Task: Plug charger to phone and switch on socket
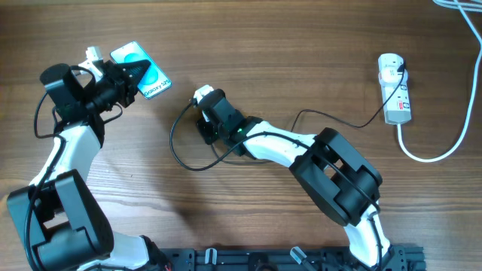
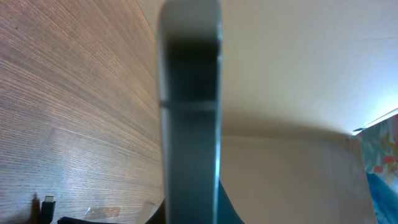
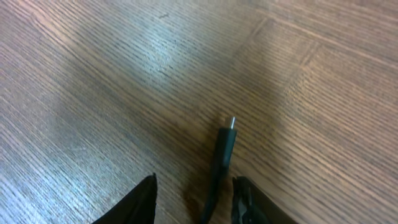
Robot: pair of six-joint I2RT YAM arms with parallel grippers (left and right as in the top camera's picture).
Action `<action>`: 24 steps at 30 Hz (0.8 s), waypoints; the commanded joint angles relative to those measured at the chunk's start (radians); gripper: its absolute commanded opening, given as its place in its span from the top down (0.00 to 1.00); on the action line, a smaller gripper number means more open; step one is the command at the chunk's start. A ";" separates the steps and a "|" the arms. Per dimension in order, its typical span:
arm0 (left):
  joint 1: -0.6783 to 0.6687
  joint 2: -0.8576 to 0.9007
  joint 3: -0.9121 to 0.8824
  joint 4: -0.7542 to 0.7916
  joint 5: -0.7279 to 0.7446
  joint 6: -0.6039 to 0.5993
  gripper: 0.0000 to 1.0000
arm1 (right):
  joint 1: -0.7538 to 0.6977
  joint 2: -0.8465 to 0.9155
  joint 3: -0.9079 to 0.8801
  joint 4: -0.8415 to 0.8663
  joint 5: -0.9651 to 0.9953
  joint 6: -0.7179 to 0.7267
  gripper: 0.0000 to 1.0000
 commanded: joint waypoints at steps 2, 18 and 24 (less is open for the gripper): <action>0.006 -0.028 0.028 0.010 0.020 0.027 0.96 | 0.006 0.051 0.023 0.024 0.021 -0.006 0.60; 0.006 -0.028 0.028 0.010 0.021 0.027 0.96 | 0.004 0.093 0.023 0.029 0.066 0.021 0.93; 0.006 -0.028 0.028 0.010 0.020 0.027 0.96 | -0.004 0.093 0.024 0.011 0.058 0.073 0.96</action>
